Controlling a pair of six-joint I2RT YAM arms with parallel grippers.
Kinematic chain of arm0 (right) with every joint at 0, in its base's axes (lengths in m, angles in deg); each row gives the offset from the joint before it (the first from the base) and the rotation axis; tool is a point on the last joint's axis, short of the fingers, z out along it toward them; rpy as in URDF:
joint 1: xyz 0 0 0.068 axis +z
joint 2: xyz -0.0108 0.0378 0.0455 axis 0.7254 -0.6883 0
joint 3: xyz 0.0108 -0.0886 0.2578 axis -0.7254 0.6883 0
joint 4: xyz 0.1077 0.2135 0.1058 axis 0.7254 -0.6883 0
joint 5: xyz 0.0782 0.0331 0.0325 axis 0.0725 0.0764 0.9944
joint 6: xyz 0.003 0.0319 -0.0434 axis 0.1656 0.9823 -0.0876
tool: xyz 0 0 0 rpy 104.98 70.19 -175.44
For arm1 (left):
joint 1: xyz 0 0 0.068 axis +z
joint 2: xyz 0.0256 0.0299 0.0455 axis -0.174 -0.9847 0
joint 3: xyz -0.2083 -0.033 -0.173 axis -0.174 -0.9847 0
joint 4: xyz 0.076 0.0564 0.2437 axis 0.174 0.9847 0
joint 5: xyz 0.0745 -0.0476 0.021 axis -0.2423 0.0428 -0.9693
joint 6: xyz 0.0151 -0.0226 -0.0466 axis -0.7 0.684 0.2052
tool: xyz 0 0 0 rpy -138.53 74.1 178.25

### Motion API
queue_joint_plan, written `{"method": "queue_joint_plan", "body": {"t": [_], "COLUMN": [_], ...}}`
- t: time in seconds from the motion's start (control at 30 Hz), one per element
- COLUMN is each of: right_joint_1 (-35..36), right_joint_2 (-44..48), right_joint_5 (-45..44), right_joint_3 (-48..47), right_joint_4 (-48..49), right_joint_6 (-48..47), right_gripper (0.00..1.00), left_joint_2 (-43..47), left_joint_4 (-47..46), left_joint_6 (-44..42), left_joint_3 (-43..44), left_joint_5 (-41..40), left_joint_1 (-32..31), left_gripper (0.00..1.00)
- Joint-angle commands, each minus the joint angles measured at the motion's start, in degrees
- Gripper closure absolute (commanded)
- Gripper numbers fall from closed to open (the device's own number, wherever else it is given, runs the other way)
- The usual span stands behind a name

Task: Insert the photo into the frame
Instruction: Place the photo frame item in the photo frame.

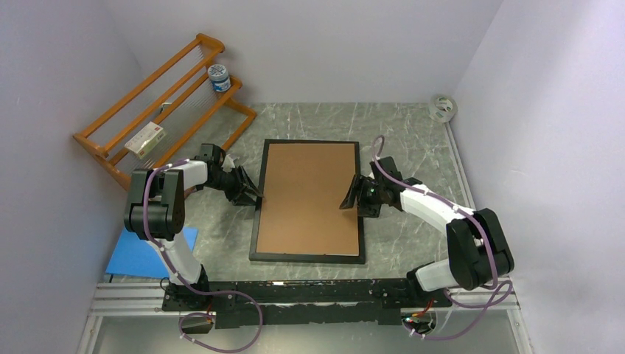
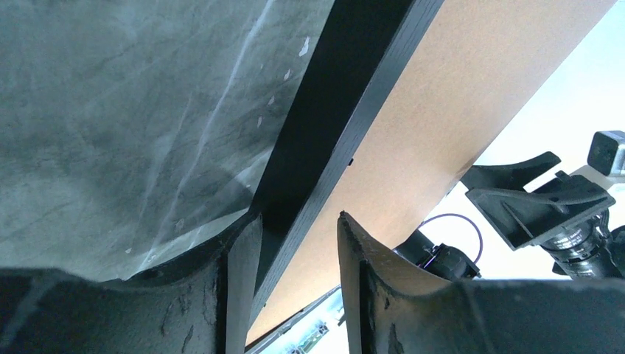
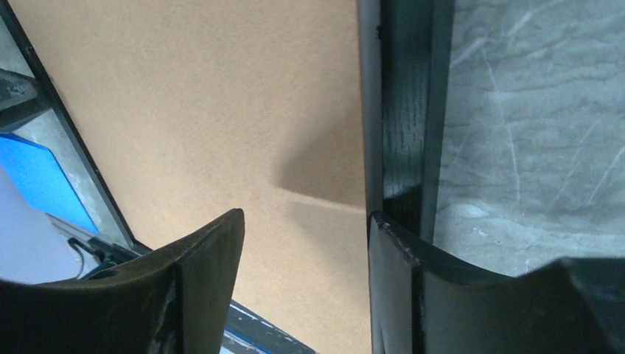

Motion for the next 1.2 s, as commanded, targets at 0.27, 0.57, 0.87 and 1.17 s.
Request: {"method": "queue_joint_plan", "body": {"t": [0.27, 0.57, 0.87, 1.17], "right_joint_1": [1.6, 1.6, 1.6, 2.3], "right_joint_2": [6.2, 3.5, -1.4, -4.0], "right_joint_5": [-14.0, -20.9, -23.7, -15.3], "right_joint_3": [-5.0, -5.5, -6.9, -6.7], "right_joint_4": [-6.6, -7.2, -9.9, -6.9], "right_joint_6": [-2.8, 0.7, 0.7, -4.3], "right_gripper": [0.28, 0.37, 0.58, 0.51], "left_joint_2": [1.4, 2.1, 0.8, -0.6], "left_joint_4": [0.1, 1.7, 1.1, 0.2], "left_joint_6": [-1.4, -3.3, -3.0, -2.8], "left_joint_3": [0.3, 0.4, 0.2, 0.3], "left_joint_5": [0.2, -0.9, 0.8, 3.5], "left_joint_1": [-0.2, -0.2, -0.2, -0.2], "left_gripper": [0.46, 0.42, 0.43, 0.44]}}
